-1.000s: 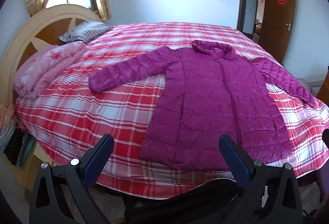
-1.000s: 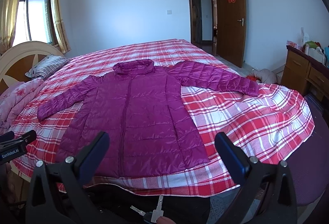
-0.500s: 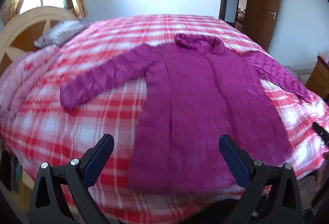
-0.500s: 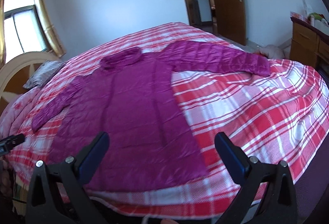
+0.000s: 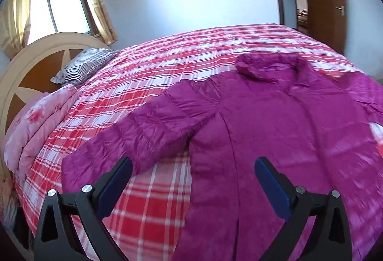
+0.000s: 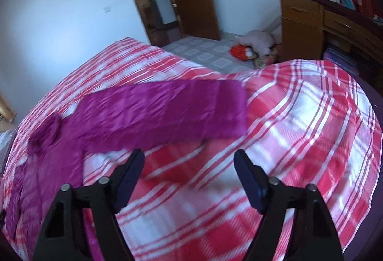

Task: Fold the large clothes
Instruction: 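Grasp the jacket sleeve cuff with the right gripper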

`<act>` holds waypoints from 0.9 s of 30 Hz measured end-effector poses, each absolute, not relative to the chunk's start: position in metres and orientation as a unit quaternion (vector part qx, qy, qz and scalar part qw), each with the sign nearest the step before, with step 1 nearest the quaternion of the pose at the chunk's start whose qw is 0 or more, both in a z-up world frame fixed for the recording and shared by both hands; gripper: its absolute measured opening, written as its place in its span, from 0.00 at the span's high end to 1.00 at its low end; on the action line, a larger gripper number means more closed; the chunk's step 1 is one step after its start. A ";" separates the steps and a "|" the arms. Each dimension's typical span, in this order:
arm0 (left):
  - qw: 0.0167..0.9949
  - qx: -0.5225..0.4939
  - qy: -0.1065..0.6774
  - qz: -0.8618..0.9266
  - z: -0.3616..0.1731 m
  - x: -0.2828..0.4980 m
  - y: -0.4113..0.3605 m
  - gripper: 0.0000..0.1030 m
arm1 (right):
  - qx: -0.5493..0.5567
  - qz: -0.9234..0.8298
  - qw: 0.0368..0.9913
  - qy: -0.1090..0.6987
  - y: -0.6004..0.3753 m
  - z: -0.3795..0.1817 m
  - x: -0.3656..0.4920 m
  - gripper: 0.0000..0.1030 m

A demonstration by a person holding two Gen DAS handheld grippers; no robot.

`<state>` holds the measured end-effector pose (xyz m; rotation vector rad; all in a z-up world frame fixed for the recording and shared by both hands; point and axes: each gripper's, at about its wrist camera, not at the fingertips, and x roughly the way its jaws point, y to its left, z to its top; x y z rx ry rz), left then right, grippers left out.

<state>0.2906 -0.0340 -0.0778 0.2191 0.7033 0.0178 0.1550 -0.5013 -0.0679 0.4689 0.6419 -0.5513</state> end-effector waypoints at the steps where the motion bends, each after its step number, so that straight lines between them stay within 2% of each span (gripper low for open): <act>1: 0.932 0.107 0.345 0.013 -0.083 0.298 -0.036 0.01 | 0.236 -0.282 0.877 0.310 -0.518 -0.068 0.161 0.27; 6: 0.925 0.102 0.364 0.024 -0.104 0.329 -0.041 0.01 | 0.257 -0.317 0.849 0.335 -0.563 -0.080 0.183 0.32; 9: 0.924 0.107 0.366 0.032 -0.111 0.340 -0.045 0.01 | 0.263 -0.316 0.837 0.361 -0.573 -0.091 0.196 0.49; 11: 0.922 0.105 0.372 0.032 -0.116 0.346 -0.047 0.01 | 0.246 -0.315 0.837 0.375 -0.567 -0.096 0.202 0.67; 14: 0.920 0.099 0.379 0.028 -0.121 0.347 -0.048 0.01 | 0.218 -0.309 0.845 0.379 -0.563 -0.099 0.206 0.81; 17: 0.919 0.097 0.380 0.025 -0.122 0.346 -0.048 0.01 | 0.212 -0.302 0.855 0.364 -0.560 -0.091 0.201 0.85; 21: 0.922 0.084 0.377 0.024 -0.117 0.345 -0.041 0.01 | 0.182 -0.305 0.869 0.345 -0.554 -0.068 0.203 0.86; 27: 0.926 0.061 0.372 0.023 -0.105 0.346 -0.028 0.01 | 0.109 -0.309 0.900 0.289 -0.527 -0.007 0.212 0.87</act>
